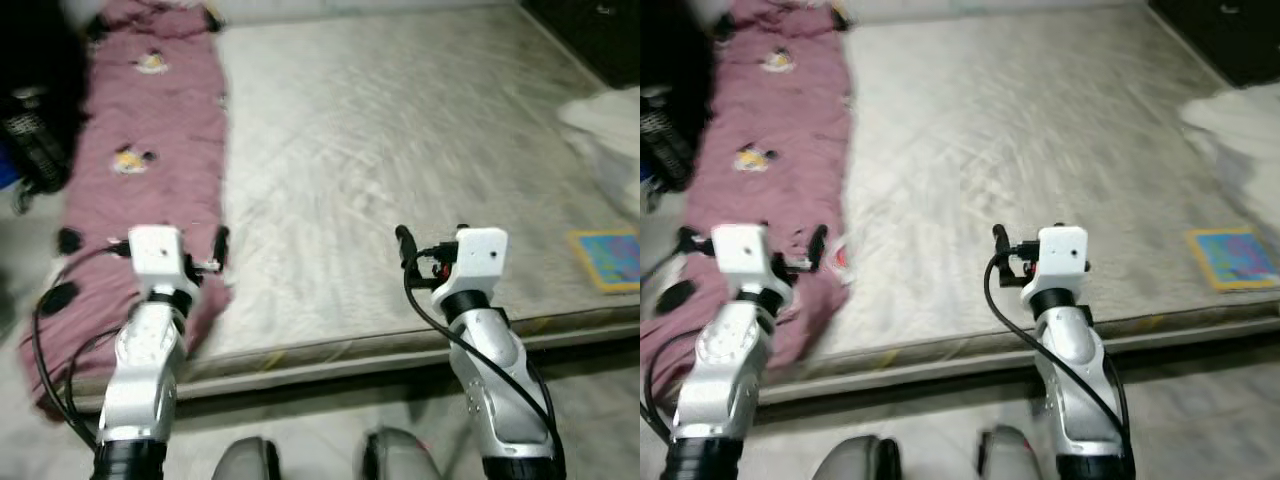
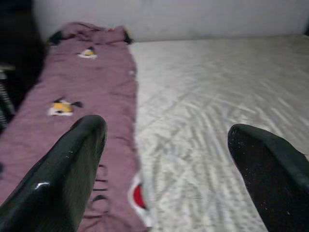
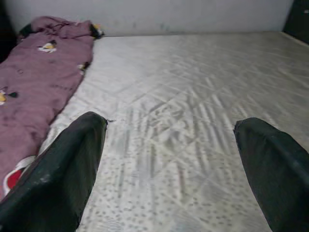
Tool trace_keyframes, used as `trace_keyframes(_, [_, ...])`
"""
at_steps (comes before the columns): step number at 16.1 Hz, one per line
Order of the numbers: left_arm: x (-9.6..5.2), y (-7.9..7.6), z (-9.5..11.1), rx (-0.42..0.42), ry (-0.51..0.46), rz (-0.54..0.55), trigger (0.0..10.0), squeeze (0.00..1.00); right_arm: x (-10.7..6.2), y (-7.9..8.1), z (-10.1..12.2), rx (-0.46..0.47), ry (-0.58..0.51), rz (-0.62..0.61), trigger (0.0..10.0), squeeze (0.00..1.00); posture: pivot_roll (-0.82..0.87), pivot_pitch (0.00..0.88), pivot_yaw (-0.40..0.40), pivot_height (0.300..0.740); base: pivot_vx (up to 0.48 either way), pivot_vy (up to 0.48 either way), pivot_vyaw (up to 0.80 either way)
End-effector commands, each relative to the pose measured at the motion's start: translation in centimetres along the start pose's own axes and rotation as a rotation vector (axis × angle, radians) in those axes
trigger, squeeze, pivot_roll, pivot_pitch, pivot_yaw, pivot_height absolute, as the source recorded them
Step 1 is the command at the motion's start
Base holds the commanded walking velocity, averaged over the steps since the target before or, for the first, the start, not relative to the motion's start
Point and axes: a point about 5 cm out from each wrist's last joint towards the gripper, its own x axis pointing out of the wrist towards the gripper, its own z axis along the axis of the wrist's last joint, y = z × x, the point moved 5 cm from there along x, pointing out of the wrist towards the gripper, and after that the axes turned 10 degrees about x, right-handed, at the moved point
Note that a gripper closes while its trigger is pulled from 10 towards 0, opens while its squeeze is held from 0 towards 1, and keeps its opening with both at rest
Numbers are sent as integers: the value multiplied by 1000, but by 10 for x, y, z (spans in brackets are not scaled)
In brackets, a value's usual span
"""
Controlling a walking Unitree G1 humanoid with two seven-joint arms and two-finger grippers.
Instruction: Clean up the room
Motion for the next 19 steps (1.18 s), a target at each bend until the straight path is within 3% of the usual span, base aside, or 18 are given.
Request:
trace_keyframes(1, [0,-9,0,-7,1,-25,10000,0,-3,-10,-1,-9,11,-30,10000,0,-65,141,26,740,0,476,0])
trace_keyframes(10, [3,-9,1,-3,-2,-24,10000,0,0,-9,-3,-13,17,-27,10000,0,-66,137,26,740,0,476,0])
trace_keyframes(19, [14,-8,7,16,-36,-2,10000,0,12,-11,1,-27,1,-31,10000,0,-76,97,30,740,0,0,0])
